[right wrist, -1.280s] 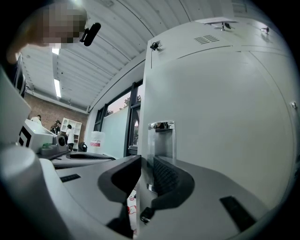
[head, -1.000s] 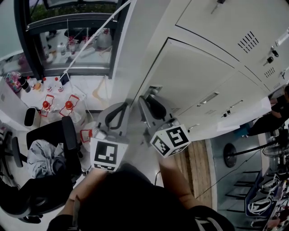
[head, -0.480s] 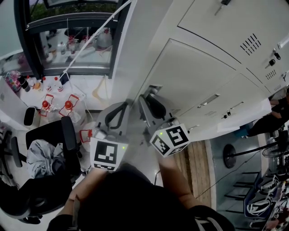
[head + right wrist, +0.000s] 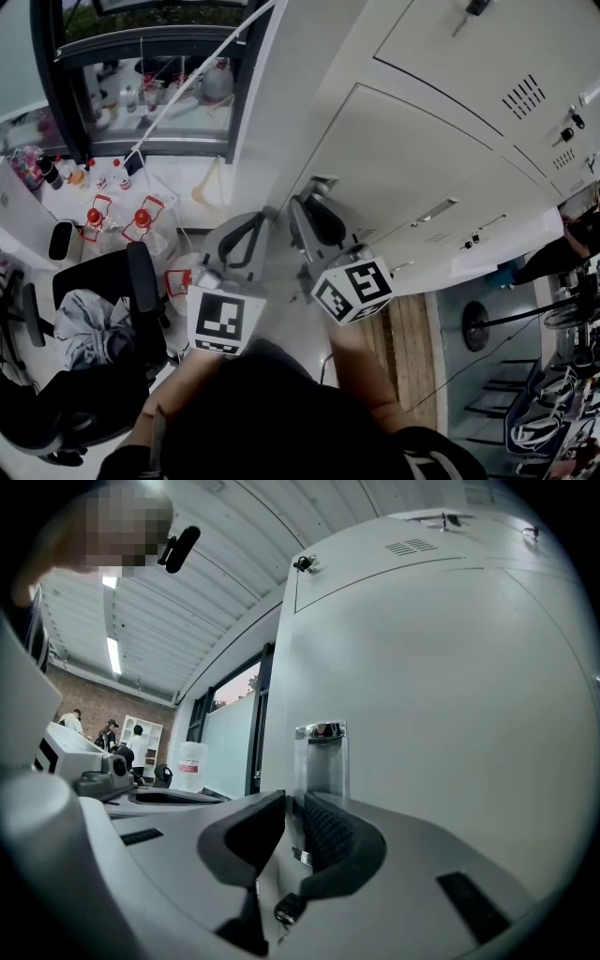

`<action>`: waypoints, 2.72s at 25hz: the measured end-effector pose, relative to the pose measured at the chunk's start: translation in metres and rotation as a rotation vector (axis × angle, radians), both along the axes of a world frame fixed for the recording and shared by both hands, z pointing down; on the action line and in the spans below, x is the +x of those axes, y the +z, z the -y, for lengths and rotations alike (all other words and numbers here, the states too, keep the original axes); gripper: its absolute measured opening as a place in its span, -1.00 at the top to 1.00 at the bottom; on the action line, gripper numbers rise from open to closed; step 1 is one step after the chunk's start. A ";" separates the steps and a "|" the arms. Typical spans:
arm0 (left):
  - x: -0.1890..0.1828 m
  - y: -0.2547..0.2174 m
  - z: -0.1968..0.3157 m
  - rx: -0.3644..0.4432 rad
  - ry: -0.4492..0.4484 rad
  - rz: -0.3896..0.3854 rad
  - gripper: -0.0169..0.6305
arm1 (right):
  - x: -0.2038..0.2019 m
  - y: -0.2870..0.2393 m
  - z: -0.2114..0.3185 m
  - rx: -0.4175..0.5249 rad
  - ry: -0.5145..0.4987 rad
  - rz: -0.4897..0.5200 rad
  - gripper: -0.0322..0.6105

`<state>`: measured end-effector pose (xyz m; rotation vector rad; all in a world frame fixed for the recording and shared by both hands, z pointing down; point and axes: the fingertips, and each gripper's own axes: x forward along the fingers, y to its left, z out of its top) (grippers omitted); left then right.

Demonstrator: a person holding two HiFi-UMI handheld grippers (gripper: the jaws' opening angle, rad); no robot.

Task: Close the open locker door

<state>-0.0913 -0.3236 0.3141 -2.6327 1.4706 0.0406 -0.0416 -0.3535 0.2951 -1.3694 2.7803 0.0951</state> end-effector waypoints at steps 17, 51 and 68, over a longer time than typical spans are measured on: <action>0.002 0.002 0.003 0.006 0.004 0.009 0.94 | 0.000 0.000 0.003 -0.002 0.007 -0.007 0.68; 0.009 -0.016 -0.081 0.014 -0.158 -0.004 0.94 | 0.041 -0.011 -0.067 0.018 0.080 -0.007 0.75; 0.072 -0.014 -0.200 -0.016 -0.235 -0.010 0.94 | 0.131 -0.002 -0.205 0.107 0.108 -0.020 0.85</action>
